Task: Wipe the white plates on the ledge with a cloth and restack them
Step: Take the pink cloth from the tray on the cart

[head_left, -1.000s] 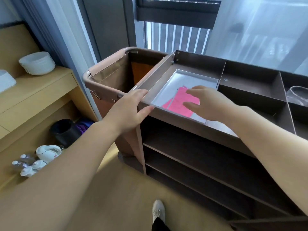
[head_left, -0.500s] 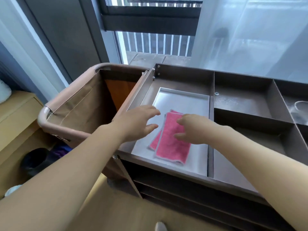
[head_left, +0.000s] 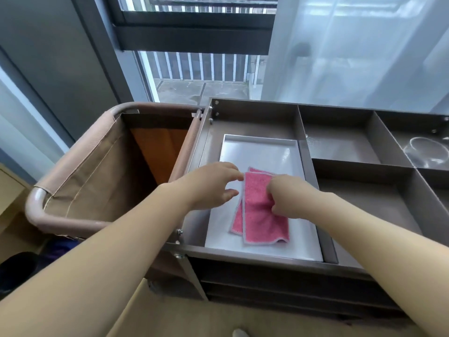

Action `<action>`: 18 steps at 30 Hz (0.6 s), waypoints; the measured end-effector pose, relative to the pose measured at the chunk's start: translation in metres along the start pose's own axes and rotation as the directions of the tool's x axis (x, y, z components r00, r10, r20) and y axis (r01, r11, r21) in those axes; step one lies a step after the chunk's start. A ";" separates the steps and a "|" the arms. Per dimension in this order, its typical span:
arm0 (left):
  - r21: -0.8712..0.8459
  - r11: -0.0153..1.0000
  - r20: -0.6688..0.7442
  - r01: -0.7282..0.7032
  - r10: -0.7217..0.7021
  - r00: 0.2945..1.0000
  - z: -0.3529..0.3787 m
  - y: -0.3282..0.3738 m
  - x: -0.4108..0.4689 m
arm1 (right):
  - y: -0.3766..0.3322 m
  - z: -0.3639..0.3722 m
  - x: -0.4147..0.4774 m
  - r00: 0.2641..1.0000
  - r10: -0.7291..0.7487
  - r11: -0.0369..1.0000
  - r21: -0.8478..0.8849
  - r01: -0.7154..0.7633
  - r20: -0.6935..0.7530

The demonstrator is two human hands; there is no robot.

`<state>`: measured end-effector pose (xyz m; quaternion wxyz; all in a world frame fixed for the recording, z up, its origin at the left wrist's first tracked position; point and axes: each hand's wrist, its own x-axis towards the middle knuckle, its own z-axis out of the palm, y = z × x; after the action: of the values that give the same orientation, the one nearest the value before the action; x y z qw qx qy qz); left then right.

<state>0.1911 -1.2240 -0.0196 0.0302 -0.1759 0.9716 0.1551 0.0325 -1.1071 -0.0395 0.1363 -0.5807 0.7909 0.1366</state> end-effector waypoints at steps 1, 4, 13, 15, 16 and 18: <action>-0.004 1.000 -0.008 -0.009 0.009 1.000 -0.002 -0.003 -0.001 | -0.002 -0.002 0.000 1.000 0.018 1.000 0.004 -0.018 0.005; -0.026 1.000 -0.021 -0.016 0.015 1.000 -0.007 -0.010 -0.008 | -0.004 -0.008 -0.001 1.000 0.027 0.999 0.022 -0.027 -0.001; -0.177 0.983 -0.235 0.052 -0.094 0.968 -0.041 -0.022 -0.033 | -0.031 -0.093 0.005 0.963 -0.078 0.958 0.249 0.144 -0.256; -0.245 0.965 -0.290 0.088 -0.159 0.944 -0.052 -0.027 -0.041 | -0.042 -0.110 0.008 0.939 -0.129 0.897 0.366 0.247 -0.318; -0.290 0.951 -0.312 0.109 -0.202 0.928 -0.058 -0.030 -0.046 | -0.049 -0.118 0.010 0.923 -0.160 0.863 0.405 0.302 -0.349; -0.397 0.910 -0.341 0.123 -0.270 0.900 -0.069 -0.037 -0.060 | -0.064 -0.135 0.013 0.886 -0.226 0.799 0.443 0.406 -0.405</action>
<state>0.2604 -1.2584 0.0419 -0.1805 -0.3043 0.8888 0.2913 0.0824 -1.1874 0.0770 0.1727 -0.6623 0.6996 -0.2050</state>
